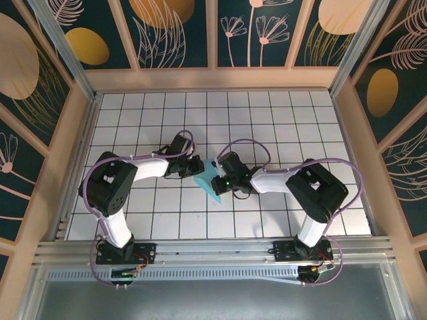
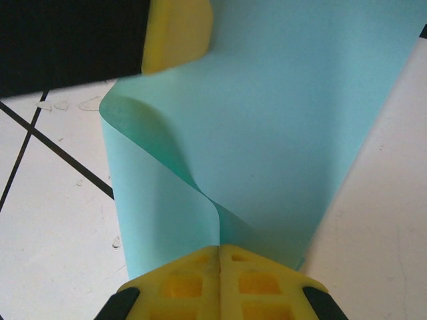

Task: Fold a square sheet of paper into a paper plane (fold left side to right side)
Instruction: Third fold the triangle at the center of the table.

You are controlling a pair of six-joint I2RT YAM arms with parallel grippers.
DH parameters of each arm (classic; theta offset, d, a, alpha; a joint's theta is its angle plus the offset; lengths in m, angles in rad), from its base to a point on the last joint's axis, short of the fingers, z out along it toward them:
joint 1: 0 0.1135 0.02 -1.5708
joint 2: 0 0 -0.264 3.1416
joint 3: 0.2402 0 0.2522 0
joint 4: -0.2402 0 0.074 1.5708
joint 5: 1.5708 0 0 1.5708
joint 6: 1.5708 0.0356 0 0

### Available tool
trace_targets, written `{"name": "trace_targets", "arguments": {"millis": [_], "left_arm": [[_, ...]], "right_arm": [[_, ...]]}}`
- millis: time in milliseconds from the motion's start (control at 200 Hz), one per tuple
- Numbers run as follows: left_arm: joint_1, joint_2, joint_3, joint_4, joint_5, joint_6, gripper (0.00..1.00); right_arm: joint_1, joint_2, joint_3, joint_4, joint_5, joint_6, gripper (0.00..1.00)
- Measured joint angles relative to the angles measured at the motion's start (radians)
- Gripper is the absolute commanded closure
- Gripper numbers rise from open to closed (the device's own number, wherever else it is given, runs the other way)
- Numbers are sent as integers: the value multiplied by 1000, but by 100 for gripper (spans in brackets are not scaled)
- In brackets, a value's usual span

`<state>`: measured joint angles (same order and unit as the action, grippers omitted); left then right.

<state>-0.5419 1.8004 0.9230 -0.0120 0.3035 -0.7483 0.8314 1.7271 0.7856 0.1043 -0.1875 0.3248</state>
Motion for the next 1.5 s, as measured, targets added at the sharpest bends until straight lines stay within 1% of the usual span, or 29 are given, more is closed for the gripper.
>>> {"name": "trace_targets", "arguments": {"millis": [60,130,250,330,400,525,671,791,866,1031,1501], "left_arm": [[5,-18,13,-13,-10,4,87],[14,-58,14,-24,-24,6,90],[28,-188,-20,-13,-44,13,97],[31,-301,-97,39,-37,17,100],[31,-384,-190,101,-13,11,100],[27,-460,-362,212,45,-24,100],[-17,-462,-452,286,88,-78,100],[-44,-442,-457,368,109,-113,100],[-54,-405,-446,391,109,-121,100],[-77,-326,-410,398,105,-129,100],[-83,-233,-387,405,100,-134,100]], "right_arm": [[-1,0,0,0,-2,0,100],[-1,1,0,0,-5,0,100],[-1,4,3,0,-9,1,100],[-2,5,5,1,-13,4,100],[-3,6,5,1,-16,5,100],[-5,6,5,1,-20,10,100],[-5,8,5,2,-22,16,100],[-5,9,5,4,-23,19,100],[-5,10,7,4,-23,23,100],[-5,17,14,3,-25,23,100],[-5,23,21,3,-27,23,100]]}}
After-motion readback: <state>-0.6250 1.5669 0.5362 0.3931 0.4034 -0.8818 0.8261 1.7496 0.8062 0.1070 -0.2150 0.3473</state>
